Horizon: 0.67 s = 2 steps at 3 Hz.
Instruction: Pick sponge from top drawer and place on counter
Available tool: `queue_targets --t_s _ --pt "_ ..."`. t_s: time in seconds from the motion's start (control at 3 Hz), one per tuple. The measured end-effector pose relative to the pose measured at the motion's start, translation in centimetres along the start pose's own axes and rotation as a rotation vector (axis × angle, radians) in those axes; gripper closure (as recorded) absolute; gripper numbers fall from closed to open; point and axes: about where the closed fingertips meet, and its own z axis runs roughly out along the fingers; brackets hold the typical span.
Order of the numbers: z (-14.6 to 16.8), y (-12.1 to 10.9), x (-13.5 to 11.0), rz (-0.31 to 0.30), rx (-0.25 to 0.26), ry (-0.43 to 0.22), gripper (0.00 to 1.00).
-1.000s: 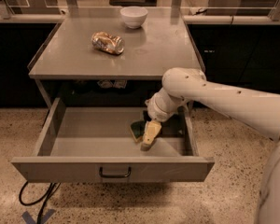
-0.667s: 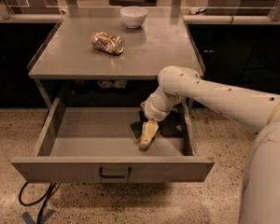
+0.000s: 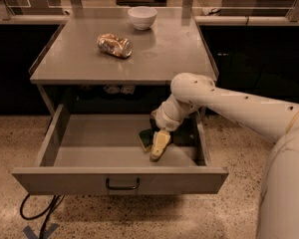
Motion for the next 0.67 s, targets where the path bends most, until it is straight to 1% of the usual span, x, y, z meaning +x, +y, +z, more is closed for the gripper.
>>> queue_targets --t_s 0.33,0.67 --pt "1.57 0.25 1.11 0.019 0.021 -0.052 0.00" --pt "1.57 0.07 1.15 0.020 0.028 -0.055 0.00"
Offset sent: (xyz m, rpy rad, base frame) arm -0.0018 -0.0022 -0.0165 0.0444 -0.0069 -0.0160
